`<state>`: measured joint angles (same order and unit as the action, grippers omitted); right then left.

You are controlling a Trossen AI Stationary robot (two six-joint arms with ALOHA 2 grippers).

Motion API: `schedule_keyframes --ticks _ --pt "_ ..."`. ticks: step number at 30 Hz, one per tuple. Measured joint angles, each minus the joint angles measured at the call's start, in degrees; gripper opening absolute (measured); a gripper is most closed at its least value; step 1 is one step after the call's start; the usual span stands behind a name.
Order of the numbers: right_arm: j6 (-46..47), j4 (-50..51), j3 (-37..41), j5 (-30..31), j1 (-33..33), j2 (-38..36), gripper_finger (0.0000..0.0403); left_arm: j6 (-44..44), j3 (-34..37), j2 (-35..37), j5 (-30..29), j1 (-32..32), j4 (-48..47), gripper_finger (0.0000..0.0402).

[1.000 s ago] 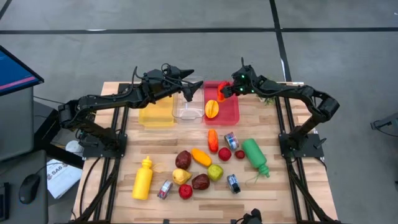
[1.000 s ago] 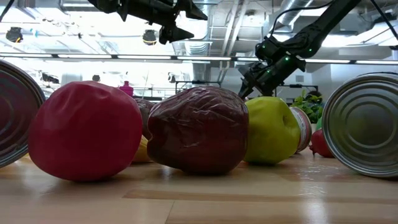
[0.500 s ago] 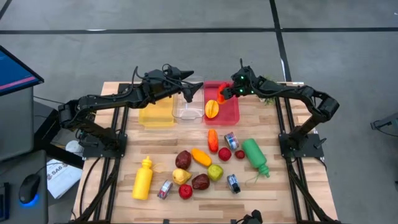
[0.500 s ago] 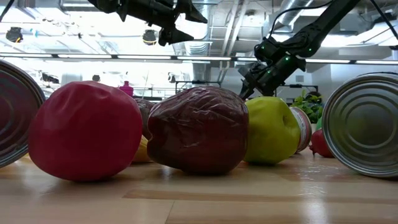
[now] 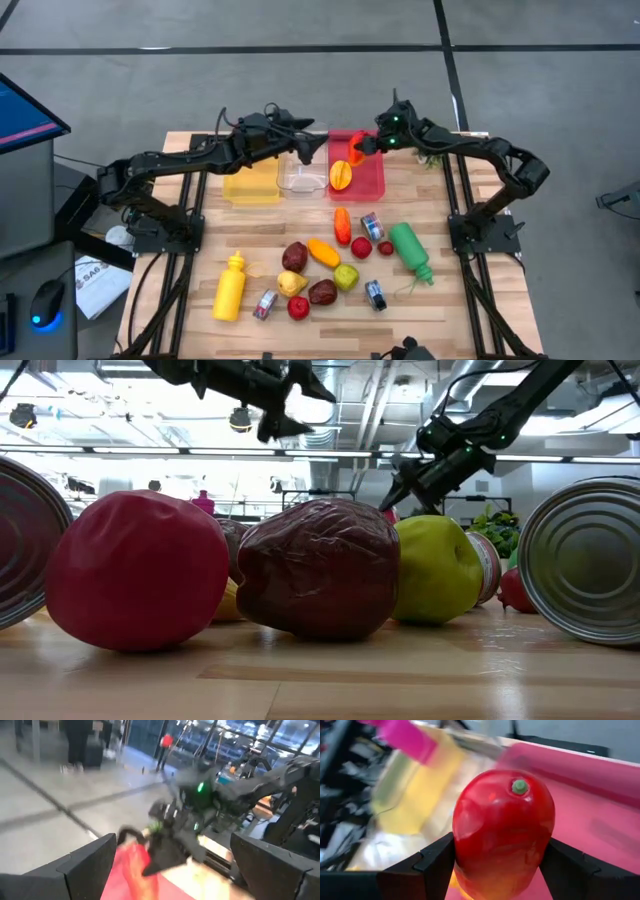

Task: Pick & Place Food Item
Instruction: Put the left orange mango into the pink bin

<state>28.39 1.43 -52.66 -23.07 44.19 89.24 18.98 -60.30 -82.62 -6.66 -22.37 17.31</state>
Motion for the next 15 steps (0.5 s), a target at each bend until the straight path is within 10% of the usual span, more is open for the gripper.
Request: schedule_keyframes --ticks 15 --pt "-27.3 0.0 0.0 -1.3 -2.3 -4.7 0.0256 6.1 0.1 -17.3 1.0 0.6 21.4 0.0379"
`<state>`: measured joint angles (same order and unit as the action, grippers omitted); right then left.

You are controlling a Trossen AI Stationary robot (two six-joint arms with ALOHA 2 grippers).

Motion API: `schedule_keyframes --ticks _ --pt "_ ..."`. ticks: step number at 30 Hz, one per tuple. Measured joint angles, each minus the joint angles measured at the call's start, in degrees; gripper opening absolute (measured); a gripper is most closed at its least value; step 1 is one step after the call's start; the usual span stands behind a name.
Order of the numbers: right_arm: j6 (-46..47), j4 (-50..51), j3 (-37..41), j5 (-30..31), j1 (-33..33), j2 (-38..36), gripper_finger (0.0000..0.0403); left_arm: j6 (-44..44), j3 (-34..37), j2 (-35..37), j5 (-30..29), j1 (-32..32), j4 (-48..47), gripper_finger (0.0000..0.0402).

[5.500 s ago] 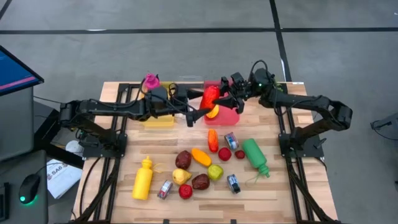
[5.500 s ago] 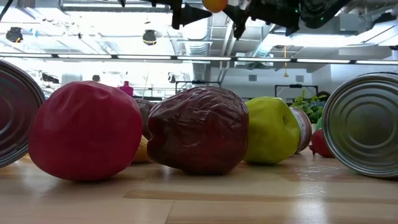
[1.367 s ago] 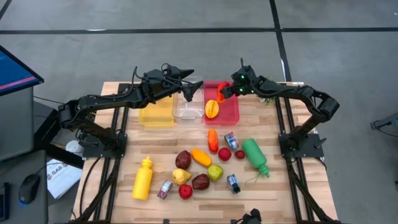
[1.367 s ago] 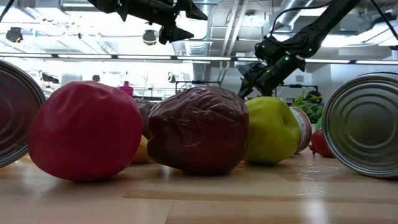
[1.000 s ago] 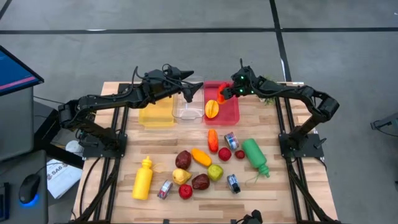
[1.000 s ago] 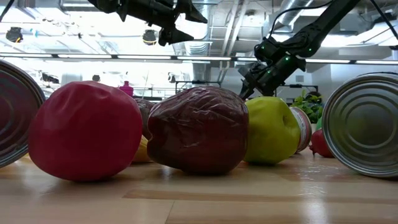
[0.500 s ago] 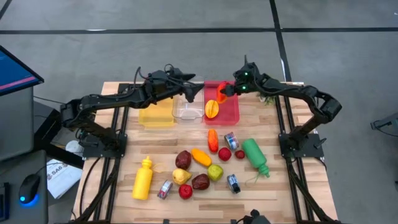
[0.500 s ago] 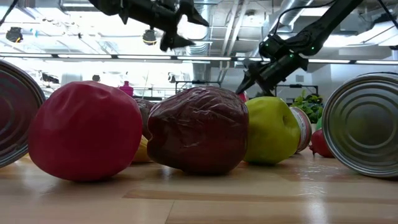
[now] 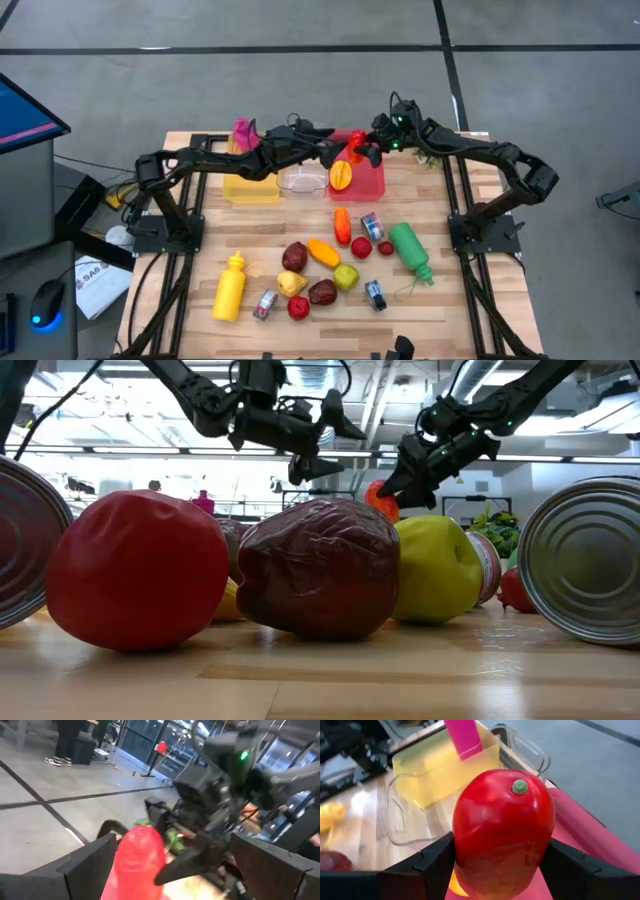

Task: Pick & Place Food Item
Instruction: Put the left orange mango into the pink bin

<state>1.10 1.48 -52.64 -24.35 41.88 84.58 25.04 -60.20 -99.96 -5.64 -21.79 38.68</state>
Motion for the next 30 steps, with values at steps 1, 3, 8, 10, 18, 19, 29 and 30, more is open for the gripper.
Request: schedule_keyframes --ticks 1,3,8,10,18,19,29,30 --pt "-1.2 0.0 0.0 0.1 -0.3 0.0 0.0256 -1.3 0.0 -0.6 0.0 0.1 0.6 0.0379" --pt "-2.7 0.2 0.0 0.2 -1.0 0.0 0.0256 -3.0 0.0 -1.3 -0.1 0.2 0.7 0.0379" --pt "-6.1 0.8 0.0 0.3 -3.1 0.0 0.0256 -3.8 -1.4 -3.0 -3.3 0.9 0.2 0.0379" --pt "-7.9 1.3 0.0 0.3 -3.8 0.0 0.0256 -4.9 -1.8 -3.2 -5.2 0.9 -0.8 0.0379" --pt "-12.0 1.7 0.1 5.0 -5.7 0.0 0.0256 -8.6 -4.8 -4.0 -6.6 0.9 -5.7 0.0379" --pt "-12.8 1.7 0.1 5.5 -5.9 0.0 0.0256 -8.6 -4.8 -4.0 -6.8 0.9 -6.9 0.0379" --pt "-13.7 1.6 0.1 9.9 -6.2 0.0 0.0256 -11.5 -9.6 -9.6 -9.4 1.2 -7.4 0.0379" --pt "-13.7 1.6 0.1 10.0 -6.3 0.0 0.0256 -11.5 -10.1 -9.9 -9.4 1.2 -7.5 0.0379"
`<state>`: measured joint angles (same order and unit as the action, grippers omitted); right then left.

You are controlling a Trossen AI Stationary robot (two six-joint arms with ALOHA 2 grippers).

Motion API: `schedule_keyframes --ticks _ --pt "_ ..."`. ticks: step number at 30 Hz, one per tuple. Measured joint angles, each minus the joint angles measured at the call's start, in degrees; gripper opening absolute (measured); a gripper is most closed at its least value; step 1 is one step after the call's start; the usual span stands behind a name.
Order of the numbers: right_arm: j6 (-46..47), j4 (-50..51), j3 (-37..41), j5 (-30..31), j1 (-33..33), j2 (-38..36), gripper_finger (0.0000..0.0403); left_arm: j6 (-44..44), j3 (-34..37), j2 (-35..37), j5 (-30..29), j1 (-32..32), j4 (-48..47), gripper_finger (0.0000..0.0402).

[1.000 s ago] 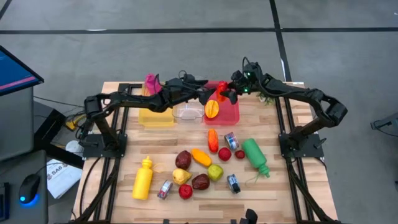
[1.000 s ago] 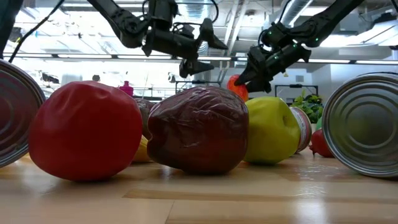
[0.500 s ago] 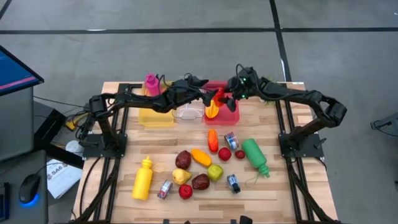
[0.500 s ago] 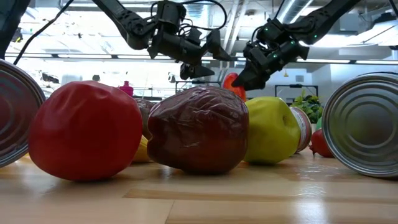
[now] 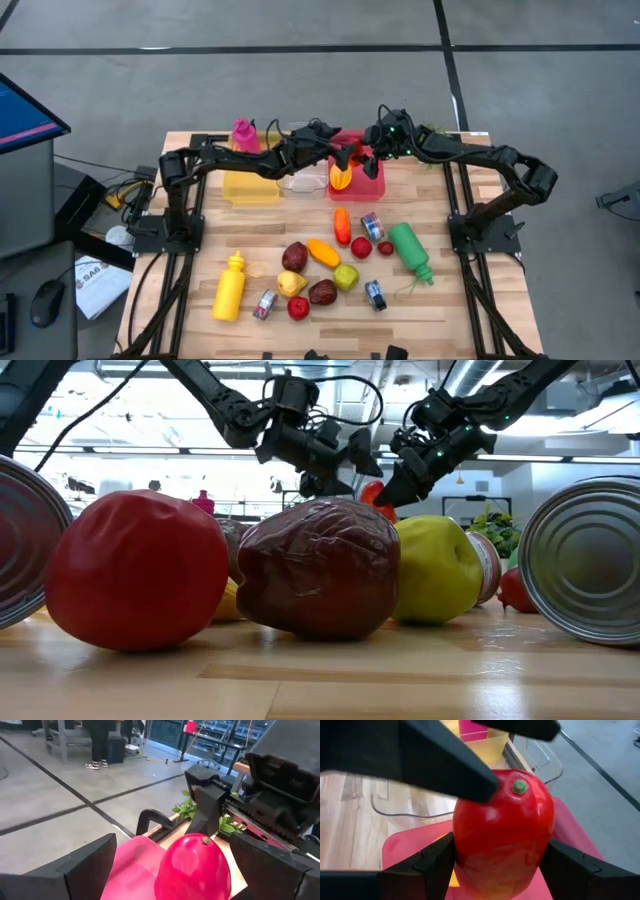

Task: Pick & Place Food Item
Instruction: Put the left orange mango into the pink bin

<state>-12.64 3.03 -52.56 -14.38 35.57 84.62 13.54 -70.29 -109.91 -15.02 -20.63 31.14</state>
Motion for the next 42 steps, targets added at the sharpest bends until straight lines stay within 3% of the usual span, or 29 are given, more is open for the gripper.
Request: schedule_keyframes --ticks 13,27,42 --pt "-1.8 0.1 0.0 1.4 0.1 0.1 0.0256 0.0 -2.4 -1.1 0.2 0.1 -10.4 0.0379" --pt "1.9 0.0 0.0 1.5 0.1 0.1 0.0256 0.0 -2.3 -1.1 -1.6 0.1 -10.4 0.0379" --pt "0.0 -0.4 0.0 3.8 0.2 0.0 0.0256 0.0 -2.2 -1.1 -2.2 0.0 -10.4 0.0379"
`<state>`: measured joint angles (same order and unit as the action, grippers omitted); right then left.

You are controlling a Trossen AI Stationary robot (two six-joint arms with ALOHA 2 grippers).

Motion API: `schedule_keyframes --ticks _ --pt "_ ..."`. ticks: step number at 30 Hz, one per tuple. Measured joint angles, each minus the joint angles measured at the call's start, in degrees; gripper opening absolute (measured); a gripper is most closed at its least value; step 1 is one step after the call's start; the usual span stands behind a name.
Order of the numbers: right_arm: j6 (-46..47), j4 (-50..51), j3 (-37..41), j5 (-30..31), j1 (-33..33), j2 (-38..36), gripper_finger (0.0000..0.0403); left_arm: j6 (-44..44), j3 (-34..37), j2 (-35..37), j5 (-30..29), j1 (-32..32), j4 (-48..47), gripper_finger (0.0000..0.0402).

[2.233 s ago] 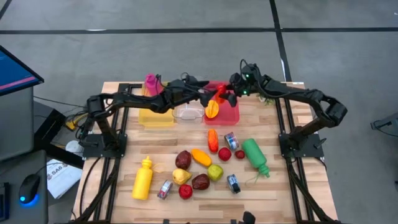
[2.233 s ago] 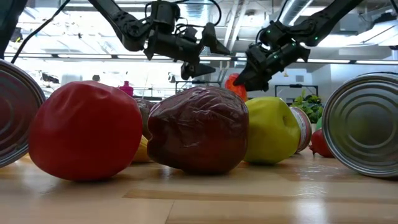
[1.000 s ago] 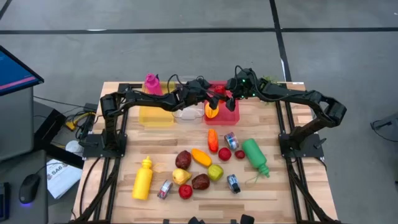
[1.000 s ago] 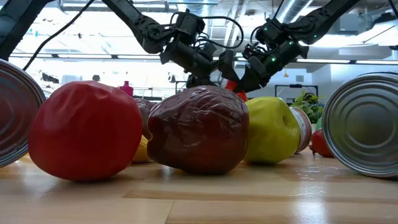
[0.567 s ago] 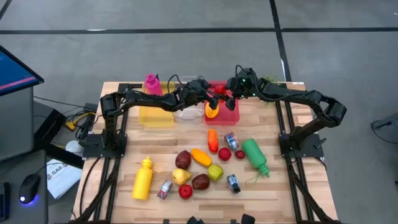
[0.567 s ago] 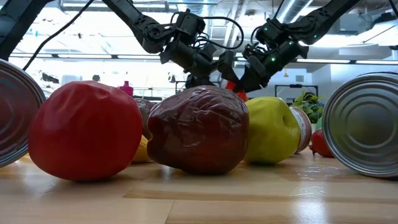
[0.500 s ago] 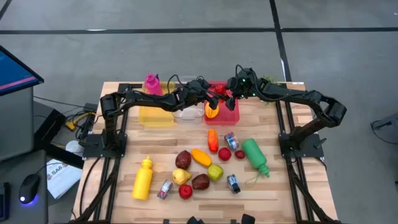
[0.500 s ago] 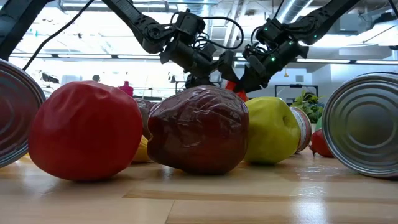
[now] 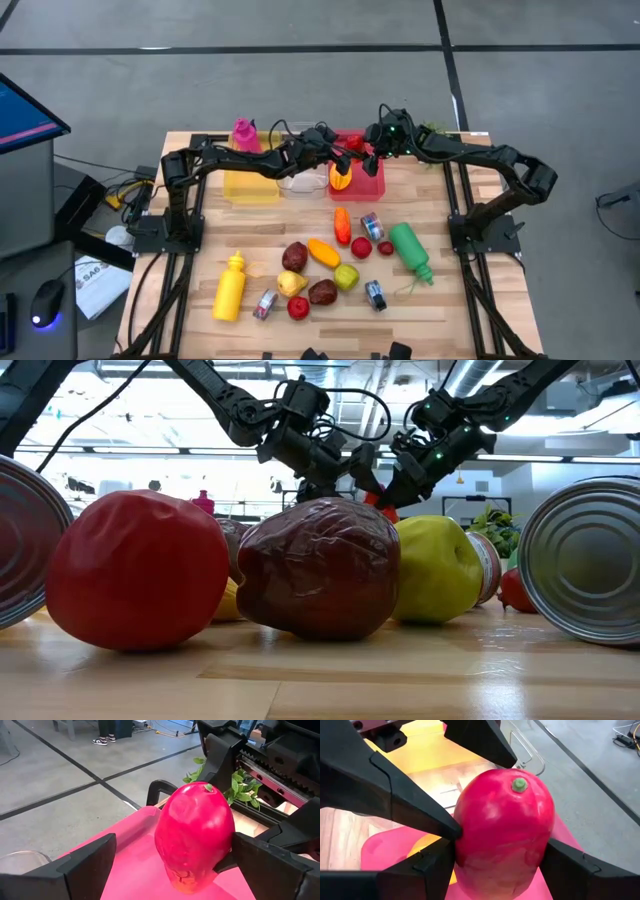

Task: Pick & Place Food Item
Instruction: Put the left orange mango into the pink bin, then put the red apple into the pink bin

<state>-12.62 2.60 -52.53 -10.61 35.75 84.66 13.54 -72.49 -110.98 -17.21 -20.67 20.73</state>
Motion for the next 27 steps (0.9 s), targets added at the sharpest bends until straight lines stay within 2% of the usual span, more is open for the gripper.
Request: schedule_keyframes --ticks 7,10,19,27 --pt "-2.2 0.1 0.0 0.0 0.0 0.0 0.0258 0.0 0.0 0.0 0.1 0.0 0.1 0.0379" --pt "-3.3 0.3 0.0 0.0 -0.1 0.0 0.0272 0.0 0.0 0.0 0.1 0.0 0.1 0.0379" --pt "-0.9 0.4 0.0 0.3 -0.1 -0.1 0.0391 0.0 0.0 0.0 0.0 0.0 0.2 0.0379" --pt "-0.8 0.4 0.0 0.5 -0.1 -0.1 0.038 0.0 0.0 0.0 0.1 0.0 0.3 0.0379"
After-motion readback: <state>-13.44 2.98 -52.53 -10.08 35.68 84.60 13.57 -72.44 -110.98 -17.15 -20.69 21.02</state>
